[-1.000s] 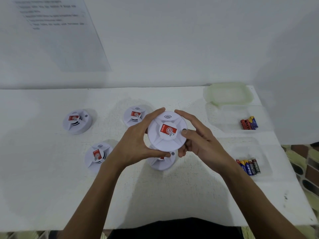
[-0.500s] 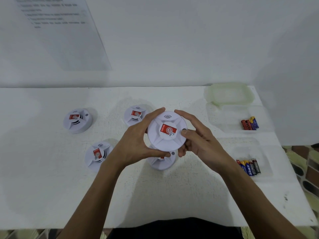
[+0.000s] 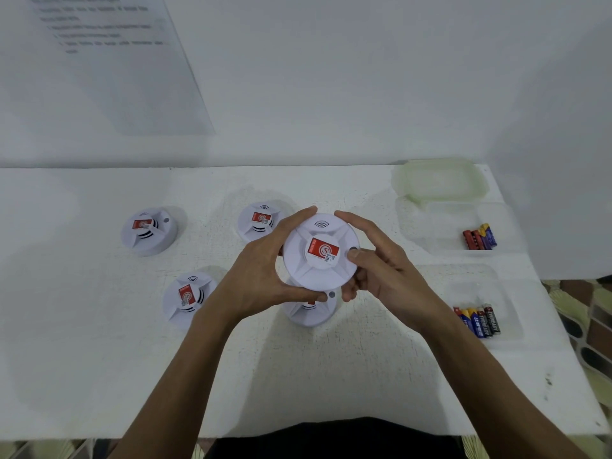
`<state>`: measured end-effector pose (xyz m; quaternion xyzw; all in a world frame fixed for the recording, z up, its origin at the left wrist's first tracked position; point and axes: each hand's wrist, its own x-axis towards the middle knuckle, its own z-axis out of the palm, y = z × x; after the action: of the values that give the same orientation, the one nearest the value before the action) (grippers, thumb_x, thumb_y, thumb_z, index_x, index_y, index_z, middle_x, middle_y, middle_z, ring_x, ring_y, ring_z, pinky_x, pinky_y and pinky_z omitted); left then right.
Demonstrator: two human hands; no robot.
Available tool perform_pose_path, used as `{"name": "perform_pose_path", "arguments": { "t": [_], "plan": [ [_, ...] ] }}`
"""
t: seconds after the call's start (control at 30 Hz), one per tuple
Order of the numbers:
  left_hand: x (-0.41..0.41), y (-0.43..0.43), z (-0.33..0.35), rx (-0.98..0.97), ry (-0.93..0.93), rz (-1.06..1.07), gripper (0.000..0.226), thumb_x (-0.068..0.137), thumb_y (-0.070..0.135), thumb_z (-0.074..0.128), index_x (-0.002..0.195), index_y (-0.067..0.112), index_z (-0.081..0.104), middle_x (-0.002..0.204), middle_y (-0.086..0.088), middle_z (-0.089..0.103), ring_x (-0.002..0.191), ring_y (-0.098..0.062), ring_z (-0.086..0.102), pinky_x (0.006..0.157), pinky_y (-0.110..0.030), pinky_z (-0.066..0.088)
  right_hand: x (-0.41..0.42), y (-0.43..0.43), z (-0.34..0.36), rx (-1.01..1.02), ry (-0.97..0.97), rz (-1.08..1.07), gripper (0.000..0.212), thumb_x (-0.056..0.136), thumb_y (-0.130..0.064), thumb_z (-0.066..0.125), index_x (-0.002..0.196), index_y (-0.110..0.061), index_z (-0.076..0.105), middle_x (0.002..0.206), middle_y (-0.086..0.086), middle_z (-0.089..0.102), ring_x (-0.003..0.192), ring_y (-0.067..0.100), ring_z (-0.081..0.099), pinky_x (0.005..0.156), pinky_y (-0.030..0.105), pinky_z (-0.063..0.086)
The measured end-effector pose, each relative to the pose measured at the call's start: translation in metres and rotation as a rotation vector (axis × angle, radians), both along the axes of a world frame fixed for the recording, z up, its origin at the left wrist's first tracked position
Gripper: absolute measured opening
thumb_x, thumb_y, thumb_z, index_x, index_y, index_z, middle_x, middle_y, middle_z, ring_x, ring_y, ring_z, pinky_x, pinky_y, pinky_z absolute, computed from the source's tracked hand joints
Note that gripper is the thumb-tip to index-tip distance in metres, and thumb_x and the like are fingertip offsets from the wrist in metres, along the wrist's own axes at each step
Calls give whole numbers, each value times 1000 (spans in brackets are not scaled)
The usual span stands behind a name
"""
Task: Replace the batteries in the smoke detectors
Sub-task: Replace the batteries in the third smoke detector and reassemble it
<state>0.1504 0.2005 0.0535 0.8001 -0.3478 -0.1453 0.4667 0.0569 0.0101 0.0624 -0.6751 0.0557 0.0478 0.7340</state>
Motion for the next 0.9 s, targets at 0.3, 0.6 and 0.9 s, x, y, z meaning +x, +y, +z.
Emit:
{"name": "perform_pose_path", "arguments": {
  "t": [0.3, 0.6, 0.9],
  "plan": [
    [0, 0, 1, 4, -5, 1, 90, 57, 68, 72, 131, 63, 22, 130, 45, 37, 121, 13, 41, 93, -1, 32, 1, 0, 0, 0, -1, 4, 47, 103, -6, 40, 140, -34, 47, 95, 37, 58, 65, 33, 57, 65, 37, 51],
    [0, -1, 1, -1, 3, 4, 87, 57, 72, 69, 130, 66, 21, 129, 46, 36, 121, 14, 40, 93, -1, 32, 1, 1, 0, 2, 9, 2, 47, 103, -6, 40, 138, -36, 48, 98, 37, 58, 65, 32, 56, 67, 39, 51],
    [-1, 1, 3, -10, 8, 8, 87, 56, 76, 66, 129, 67, 20, 129, 46, 36, 120, 14, 41, 92, -1, 33, 0, 2, 3, -19, 6, 1, 47, 103, -7, 41, 139, -36, 47, 93, 35, 60, 64, 30, 58, 67, 40, 51]
  ]
}}
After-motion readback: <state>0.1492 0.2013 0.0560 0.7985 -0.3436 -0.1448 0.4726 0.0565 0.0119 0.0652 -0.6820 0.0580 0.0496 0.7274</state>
